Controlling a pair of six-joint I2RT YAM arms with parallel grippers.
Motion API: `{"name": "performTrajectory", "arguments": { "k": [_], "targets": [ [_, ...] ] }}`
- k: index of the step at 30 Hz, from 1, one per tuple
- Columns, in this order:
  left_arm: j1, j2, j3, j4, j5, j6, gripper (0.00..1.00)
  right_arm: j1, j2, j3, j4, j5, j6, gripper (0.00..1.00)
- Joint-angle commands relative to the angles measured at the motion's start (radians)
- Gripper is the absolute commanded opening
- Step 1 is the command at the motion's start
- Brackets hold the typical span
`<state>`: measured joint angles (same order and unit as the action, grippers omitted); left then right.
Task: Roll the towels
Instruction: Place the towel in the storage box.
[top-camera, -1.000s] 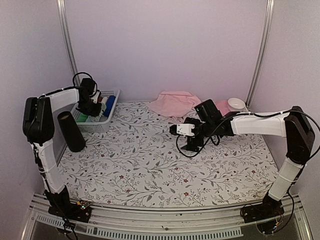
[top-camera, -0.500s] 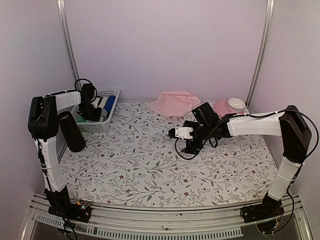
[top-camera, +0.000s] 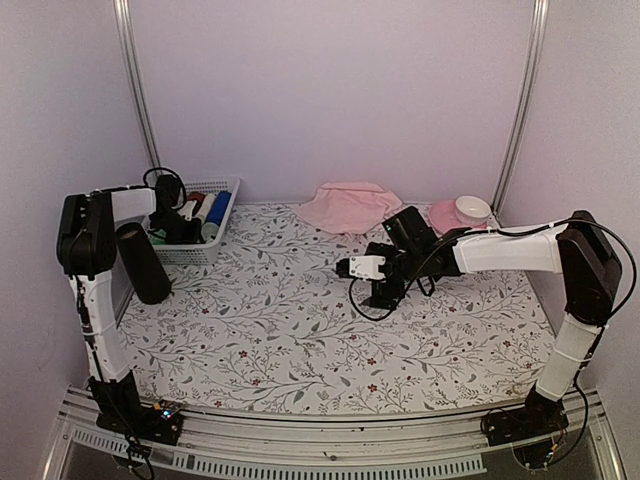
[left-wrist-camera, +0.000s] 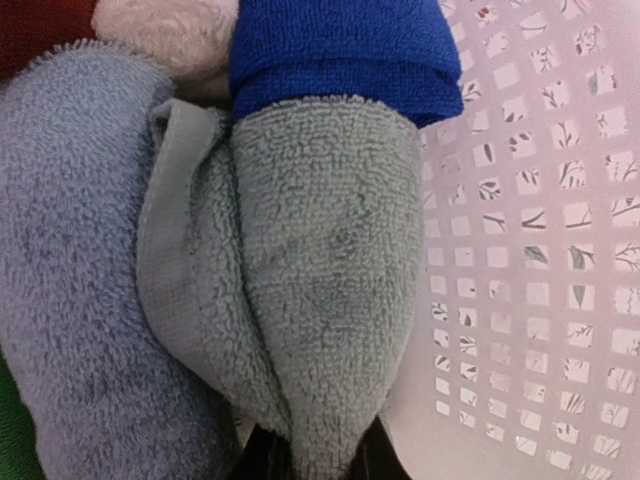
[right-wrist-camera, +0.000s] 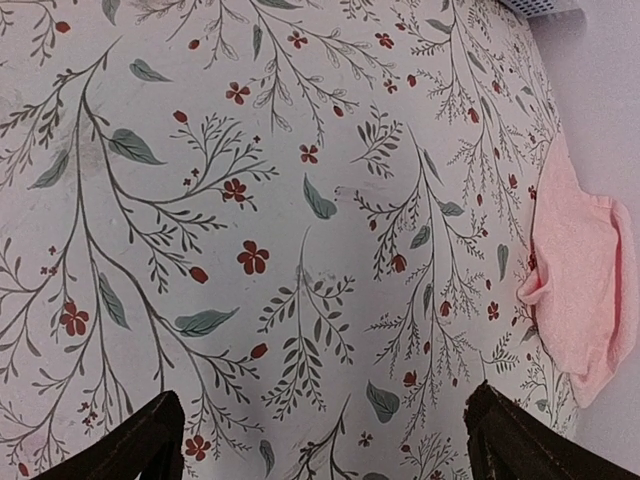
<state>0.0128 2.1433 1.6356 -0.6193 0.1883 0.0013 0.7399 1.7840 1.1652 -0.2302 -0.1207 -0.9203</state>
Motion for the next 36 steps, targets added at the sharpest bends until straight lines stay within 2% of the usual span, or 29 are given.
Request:
{"name": "performTrajectory", "arguments": {
  "k": [1,6,8,13,17,27,29,31,36],
  "targets": [
    [0.023,0.043,-0.026,-0.019,0.116,-0.023,0.00,0.006,0.007,-0.012,0.020,0.015,-0.005,0.99],
    [0.024,0.073,-0.022,-0.024,0.110,-0.040,0.02,0.008,0.006,-0.012,0.020,0.015,-0.006,0.99],
    [0.024,0.058,-0.025,-0.018,0.085,-0.048,0.21,0.008,0.007,-0.012,0.020,0.015,-0.006,0.99],
    [0.024,-0.003,-0.022,-0.017,0.020,-0.053,0.40,0.010,0.012,-0.013,0.020,0.017,-0.010,0.99],
    [0.023,-0.053,-0.023,-0.015,-0.015,-0.062,0.44,0.017,0.017,-0.013,0.020,0.019,-0.013,0.99],
    [0.007,-0.108,0.000,0.002,0.006,-0.066,0.51,0.029,0.032,-0.012,0.021,0.033,-0.018,0.99],
    [0.005,-0.109,0.006,-0.002,0.004,-0.070,0.52,0.029,0.032,-0.012,0.021,0.033,-0.018,0.99],
    [-0.002,-0.115,0.004,0.002,0.011,-0.070,0.48,0.030,0.032,-0.012,0.021,0.035,-0.018,0.99],
    [-0.035,-0.116,0.010,0.013,0.030,-0.045,0.22,0.032,0.036,-0.012,0.022,0.039,-0.018,0.99]
  ]
}}
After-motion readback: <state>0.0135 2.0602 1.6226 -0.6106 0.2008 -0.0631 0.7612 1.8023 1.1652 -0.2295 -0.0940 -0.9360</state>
